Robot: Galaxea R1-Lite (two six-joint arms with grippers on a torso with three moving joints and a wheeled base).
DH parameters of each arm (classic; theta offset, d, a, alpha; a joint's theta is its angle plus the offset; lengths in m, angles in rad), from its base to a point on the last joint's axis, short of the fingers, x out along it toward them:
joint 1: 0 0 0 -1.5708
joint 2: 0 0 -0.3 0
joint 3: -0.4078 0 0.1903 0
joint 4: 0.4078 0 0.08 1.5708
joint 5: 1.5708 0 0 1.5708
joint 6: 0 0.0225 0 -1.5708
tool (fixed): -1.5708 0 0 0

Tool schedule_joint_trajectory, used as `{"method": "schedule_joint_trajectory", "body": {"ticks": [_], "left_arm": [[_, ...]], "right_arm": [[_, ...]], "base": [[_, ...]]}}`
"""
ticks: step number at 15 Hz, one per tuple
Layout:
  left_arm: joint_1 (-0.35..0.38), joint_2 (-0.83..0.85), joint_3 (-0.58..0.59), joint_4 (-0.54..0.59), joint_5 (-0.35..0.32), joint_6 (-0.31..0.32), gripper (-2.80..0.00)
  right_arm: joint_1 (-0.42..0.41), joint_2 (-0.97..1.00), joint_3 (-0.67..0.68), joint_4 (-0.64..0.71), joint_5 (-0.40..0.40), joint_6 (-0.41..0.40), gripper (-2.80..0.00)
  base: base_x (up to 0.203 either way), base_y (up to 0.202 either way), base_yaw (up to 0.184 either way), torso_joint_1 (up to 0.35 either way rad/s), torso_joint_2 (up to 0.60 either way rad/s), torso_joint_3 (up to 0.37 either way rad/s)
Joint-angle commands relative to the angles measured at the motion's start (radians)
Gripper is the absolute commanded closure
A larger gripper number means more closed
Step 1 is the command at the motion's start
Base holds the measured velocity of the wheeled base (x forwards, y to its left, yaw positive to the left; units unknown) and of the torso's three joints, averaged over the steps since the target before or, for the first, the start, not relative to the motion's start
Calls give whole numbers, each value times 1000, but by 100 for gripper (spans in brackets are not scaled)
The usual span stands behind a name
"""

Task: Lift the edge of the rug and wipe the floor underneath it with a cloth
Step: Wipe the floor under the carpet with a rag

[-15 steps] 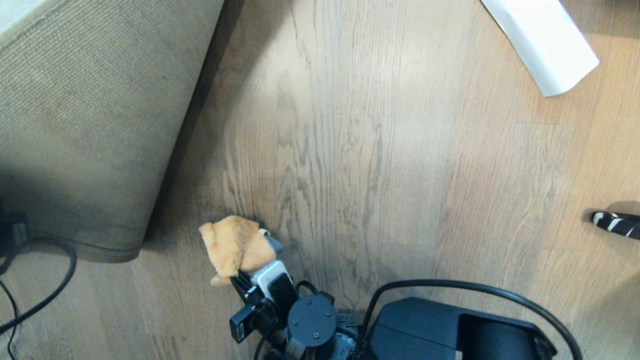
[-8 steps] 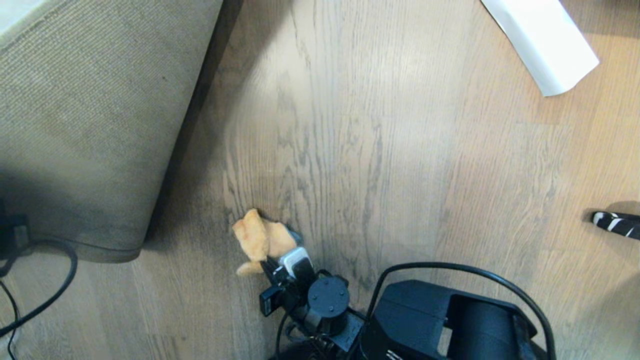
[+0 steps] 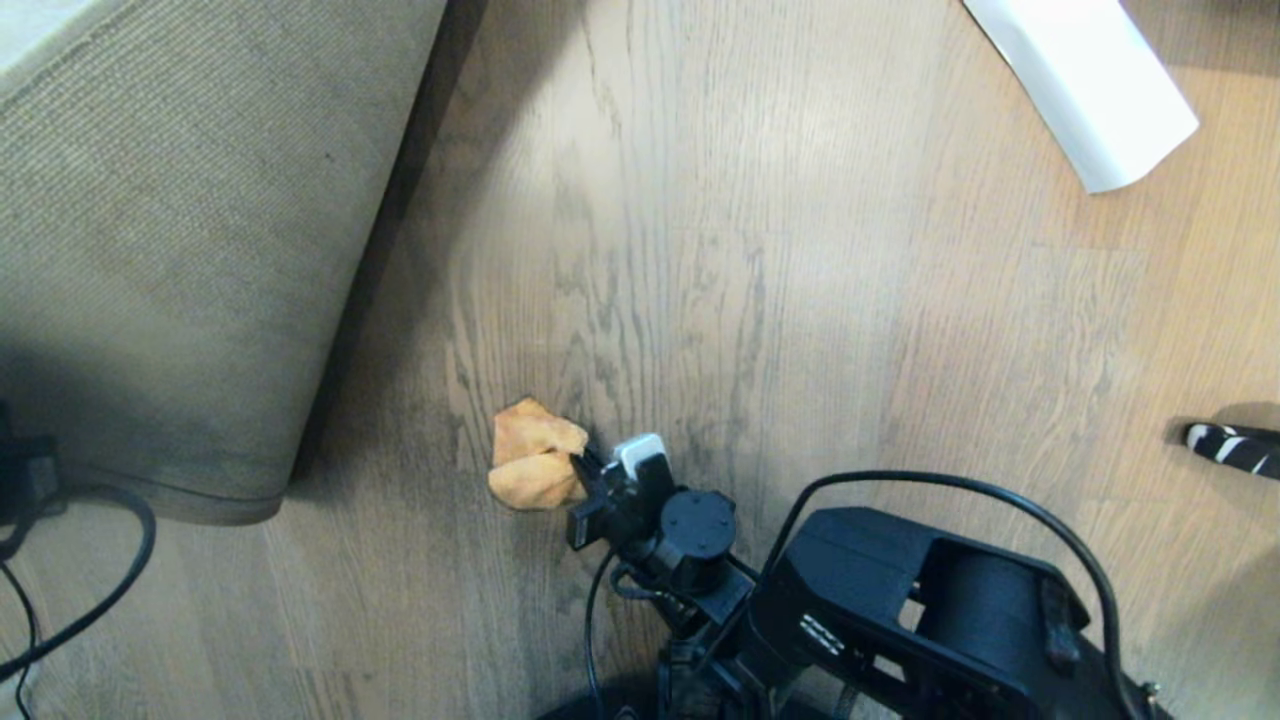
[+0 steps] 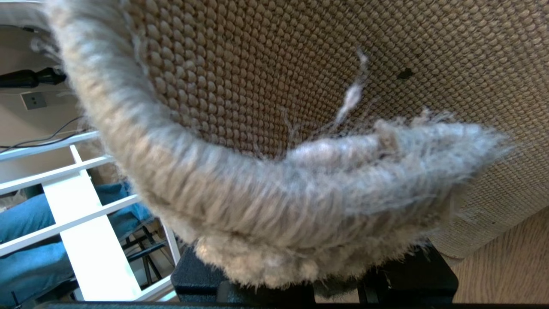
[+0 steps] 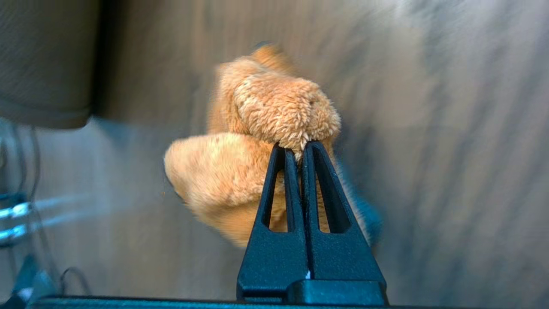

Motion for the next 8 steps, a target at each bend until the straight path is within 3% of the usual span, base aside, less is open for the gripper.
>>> {"method": "schedule_joint_trajectory", "body": {"ticks": [1,8], "left_arm": [[-1,0,2,-7,3,2,0],[-1,0,4,-21,3,5,0]], "right_arm": [[-36,-25,-3,-49,-1,0,0],[-198,-98,-3,-49,0,0,0]], "base": [[0,0,0,0,0,0],[0,0,0,0,0,0]]}}
